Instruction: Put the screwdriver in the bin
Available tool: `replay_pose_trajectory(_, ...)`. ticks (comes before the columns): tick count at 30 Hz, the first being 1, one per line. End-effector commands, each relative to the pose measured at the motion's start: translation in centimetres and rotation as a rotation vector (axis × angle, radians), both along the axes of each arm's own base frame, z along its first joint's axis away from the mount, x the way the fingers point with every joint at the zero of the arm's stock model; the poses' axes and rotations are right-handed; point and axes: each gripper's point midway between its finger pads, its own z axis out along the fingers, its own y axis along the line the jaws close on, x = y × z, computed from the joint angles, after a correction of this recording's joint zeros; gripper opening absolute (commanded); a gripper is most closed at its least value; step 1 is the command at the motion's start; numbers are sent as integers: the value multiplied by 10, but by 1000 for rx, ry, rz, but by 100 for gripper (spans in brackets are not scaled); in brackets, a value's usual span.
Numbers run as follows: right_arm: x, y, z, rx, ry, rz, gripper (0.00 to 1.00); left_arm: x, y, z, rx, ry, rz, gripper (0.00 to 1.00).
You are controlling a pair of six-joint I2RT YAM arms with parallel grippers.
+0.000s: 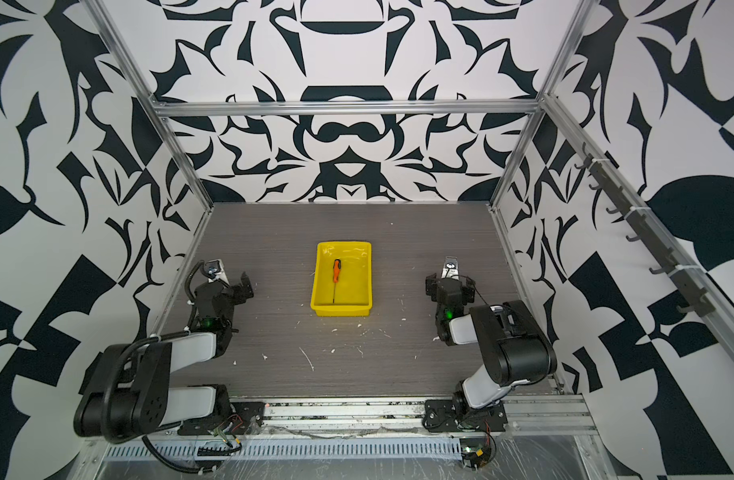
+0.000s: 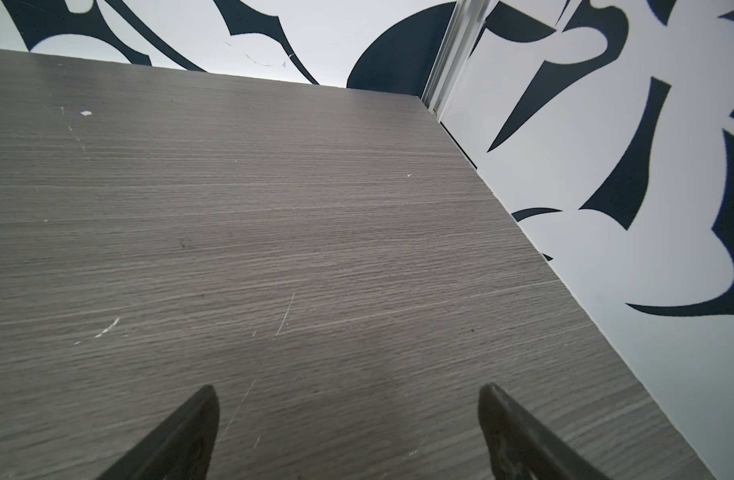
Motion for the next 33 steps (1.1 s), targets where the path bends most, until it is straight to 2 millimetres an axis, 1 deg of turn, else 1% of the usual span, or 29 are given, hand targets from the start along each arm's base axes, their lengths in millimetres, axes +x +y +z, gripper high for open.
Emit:
replay_pose_trajectory(1, 8, 3, 14, 18, -51, 1, 100, 4, -1, 3, -43, -119, -16, 100)
replay_pose_trajectory(2, 8, 3, 14, 18, -50, 2, 100, 2, 0, -1, -42, -133, -10, 100)
replay_pose_trajectory(4, 8, 3, 14, 17, -50, 2, 100, 0, 4, 4, -26, -194, 9, 100)
replay_pose_trajectory(7, 8, 2, 14, 18, -51, 1, 100, -1, 6, 2, -44, -153, 29, 100)
replay_pose_trajectory(9, 8, 2, 14, 18, -50, 1, 100, 6, 10, -3, -46, -106, 52, 100)
replay_pose_trajectory(10, 8, 2, 14, 18, -51, 0, 100, 12, 11, -5, -44, -79, 60, 100)
replay_pose_trajectory(12, 8, 2, 14, 18, -49, 1, 100, 28, 7, -10, -37, -11, 27, 100)
replay_pose_trajectory(13, 8, 3, 14, 17, -49, 2, 100, 33, 4, -14, -39, 35, 12, 100)
replay_pose_trajectory(14, 8, 3, 14, 19, -51, 1, 100, 29, 3, -14, -53, 35, 6, 100)
replay_pose_trajectory(15, 8, 2, 14, 17, -51, 0, 100, 30, 1, -14, -52, 26, -7, 100)
replay_pose_trajectory(16, 8, 2, 14, 17, -50, 0, 100, 33, -6, -15, -34, 28, -56, 100)
replay_pose_trajectory(18, 8, 2, 15, 16, -52, 0, 100, 34, -8, -14, -36, 26, -64, 100)
replay_pose_trajectory(33, 10, 5, 13, 37, -48, 17, 100, 34, -7, -14, -38, 32, -61, 100)
